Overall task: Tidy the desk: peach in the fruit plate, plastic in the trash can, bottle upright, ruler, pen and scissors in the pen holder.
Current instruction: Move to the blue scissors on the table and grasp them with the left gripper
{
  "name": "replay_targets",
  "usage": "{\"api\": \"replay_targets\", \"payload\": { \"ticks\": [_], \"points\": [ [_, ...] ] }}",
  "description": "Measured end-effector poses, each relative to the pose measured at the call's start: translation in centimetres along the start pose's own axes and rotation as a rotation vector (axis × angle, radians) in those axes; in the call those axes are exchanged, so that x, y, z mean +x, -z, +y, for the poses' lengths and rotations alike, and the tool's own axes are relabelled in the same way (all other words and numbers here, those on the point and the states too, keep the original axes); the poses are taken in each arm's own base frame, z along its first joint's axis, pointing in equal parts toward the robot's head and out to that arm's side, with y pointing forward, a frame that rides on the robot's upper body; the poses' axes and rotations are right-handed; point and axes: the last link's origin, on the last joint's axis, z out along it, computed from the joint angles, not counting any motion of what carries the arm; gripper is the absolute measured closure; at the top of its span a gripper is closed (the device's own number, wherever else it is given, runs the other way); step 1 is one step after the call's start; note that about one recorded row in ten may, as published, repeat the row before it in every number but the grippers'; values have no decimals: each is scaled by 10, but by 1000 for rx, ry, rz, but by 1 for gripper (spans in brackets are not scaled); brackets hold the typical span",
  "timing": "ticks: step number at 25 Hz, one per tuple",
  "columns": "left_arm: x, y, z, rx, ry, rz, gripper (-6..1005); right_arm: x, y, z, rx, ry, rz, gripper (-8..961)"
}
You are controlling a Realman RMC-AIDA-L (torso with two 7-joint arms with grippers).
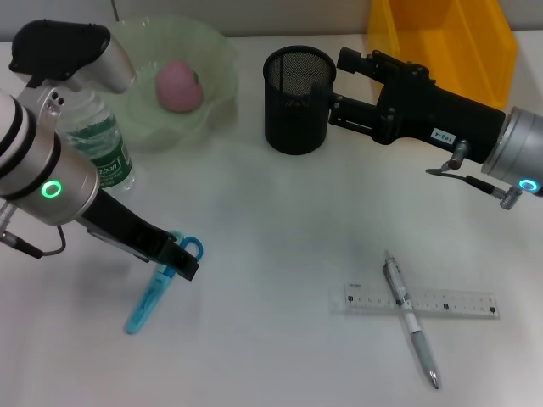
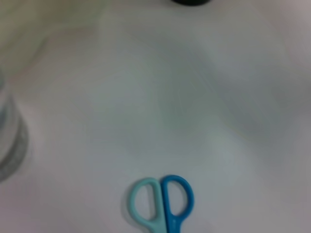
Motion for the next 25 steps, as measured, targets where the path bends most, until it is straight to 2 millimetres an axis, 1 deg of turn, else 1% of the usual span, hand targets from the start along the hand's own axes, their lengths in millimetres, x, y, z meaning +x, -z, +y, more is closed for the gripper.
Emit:
{"api": "replay_targets", "payload": {
  "ticks": [2, 9, 11, 24, 25],
  "points": [
    [2, -1, 0, 4, 0, -2, 341, -1, -2, 0, -3, 4, 0, 249],
    [5, -14, -1, -2, 13, -59, 276, 1, -4, -2, 5, 4, 10, 251],
    [6, -17, -2, -3, 16, -66, 276, 1, -5, -3, 12, 5, 13, 251],
    [7, -20, -9, 7, 37, -65, 276, 6, -4, -2, 17, -13, 20, 253],
    [7, -23, -10, 14, 40, -82, 276, 6, -4, -2, 18, -14, 21, 254]
  ]
}}
